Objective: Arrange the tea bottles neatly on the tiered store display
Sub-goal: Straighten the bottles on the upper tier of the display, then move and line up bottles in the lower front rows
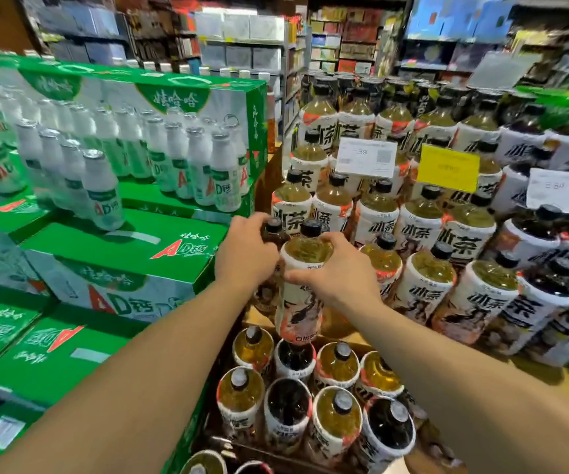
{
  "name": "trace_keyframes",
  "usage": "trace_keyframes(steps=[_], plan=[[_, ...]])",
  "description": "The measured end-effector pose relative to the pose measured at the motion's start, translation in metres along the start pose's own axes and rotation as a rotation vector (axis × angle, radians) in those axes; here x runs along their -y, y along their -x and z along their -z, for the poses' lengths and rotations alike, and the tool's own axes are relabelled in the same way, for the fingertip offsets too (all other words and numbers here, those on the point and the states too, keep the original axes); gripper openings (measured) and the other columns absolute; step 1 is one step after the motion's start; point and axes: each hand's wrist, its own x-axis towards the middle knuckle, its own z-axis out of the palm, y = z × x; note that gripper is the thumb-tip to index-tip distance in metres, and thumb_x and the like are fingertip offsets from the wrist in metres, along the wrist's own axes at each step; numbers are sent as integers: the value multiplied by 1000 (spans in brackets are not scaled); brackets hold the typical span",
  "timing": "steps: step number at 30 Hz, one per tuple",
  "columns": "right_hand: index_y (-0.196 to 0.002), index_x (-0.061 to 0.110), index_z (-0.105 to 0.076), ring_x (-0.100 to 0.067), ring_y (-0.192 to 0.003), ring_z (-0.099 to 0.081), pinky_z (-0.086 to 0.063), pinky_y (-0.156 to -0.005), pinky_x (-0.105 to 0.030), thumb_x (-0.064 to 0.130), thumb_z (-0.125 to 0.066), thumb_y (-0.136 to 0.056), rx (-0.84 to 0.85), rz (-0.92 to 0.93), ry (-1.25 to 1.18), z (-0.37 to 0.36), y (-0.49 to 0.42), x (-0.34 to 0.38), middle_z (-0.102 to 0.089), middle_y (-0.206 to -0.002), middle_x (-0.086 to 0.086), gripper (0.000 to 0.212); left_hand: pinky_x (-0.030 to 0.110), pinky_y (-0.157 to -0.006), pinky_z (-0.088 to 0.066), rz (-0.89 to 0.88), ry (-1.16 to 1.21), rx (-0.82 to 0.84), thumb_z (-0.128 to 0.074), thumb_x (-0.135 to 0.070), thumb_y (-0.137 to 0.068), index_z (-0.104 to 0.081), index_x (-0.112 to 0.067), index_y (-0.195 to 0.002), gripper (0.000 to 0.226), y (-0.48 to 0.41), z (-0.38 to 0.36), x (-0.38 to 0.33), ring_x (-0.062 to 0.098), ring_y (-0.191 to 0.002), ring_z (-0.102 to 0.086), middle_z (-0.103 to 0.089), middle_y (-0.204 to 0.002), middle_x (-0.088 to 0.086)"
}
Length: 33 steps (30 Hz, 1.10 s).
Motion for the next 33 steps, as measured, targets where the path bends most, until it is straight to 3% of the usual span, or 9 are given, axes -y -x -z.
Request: trace_keyframes(steps=[4, 9, 11, 14, 18, 25, 30, 33], plan=[[-144, 29, -44, -22, -120, -58, -52, -90, -36, 63, -85, -62, 3, -6, 26, -7, -8, 1, -60, -137, 3, 98, 50, -90, -53, 42, -181, 114, -60, -46, -89, -30, -40, -146, 65, -39, -9, 2, 36, -110, -58, -38, -139, 11], [-142, 32, -43, -20, -118, -59, -52, -86, -36, 64, -84, -63, -5, 0, 73, -14, -9, -1, -58, -137, 4, 95, 47, -86, -53, -89, -357, 220, -54, -46, -94, -43, -24, -139, 51, -60, -17, -6, 34, -107, -58, -55, -124, 13], [-141, 32, -43, -20, -117, -59, -53, -88, -37, 64, -85, -61, -5, 2, 68, -17, -7, -2, -59, -136, 3, 96, 45, -77, -51, -99, -392, 223, -52, -44, -96, -46, -14, -123, 41, -56, -14, -5, 32, -96, -58, -58, -114, 13], [-141, 29, -43, -20, -119, -58, -52, -90, -36, 63, -85, -62, 1, 13, 49, -21, -4, 0, -58, -136, 2, 96, 39, -64, -44, -155, -493, 176, -45, -44, -97, -40, -14, -99, 31, -45, 2, 1, 29, -77, -53, -59, -92, 10], [-142, 27, -40, -23, -121, -56, -53, -95, -40, 63, -84, -64, -17, 5, 44, -29, -7, 4, -55, -138, 1, 97, 33, -55, -37, -206, -580, 6, -44, -45, -94, -43, -15, -92, 31, -40, 39, 1, 20, -60, -47, -47, -70, 2], [-142, 26, -40, -25, -122, -56, -52, -93, -40, 59, -84, -69, -65, -35, -11, -50, -20, 17, -54, -137, 0, 91, 32, -54, -37, -426, -597, -146, -48, -45, -88, -48, -18, -80, 28, -30, 77, 0, 28, -58, -48, -42, -57, 1], [-143, 27, -39, -25, -118, -60, -55, -93, -41, 53, -87, -69, -62, -20, -50, -59, -31, 27, -57, -137, 0, 92, 28, -49, -31, -410, -573, -184, -42, -48, -81, -49, -18, -75, 32, -22, 88, 19, 28, -54, -47, -45, -55, 4], [-137, 26, -42, -26, -112, -62, -56, -91, -44, 46, -87, -70, -45, 1, -50, -68, -40, 33, -63, -125, -1, 84, 25, -47, -25, -475, -551, -178, -39, -48, -76, -49, -19, -72, 32, -15, 84, 21, 25, -47, -43, -43, -50, 3]])
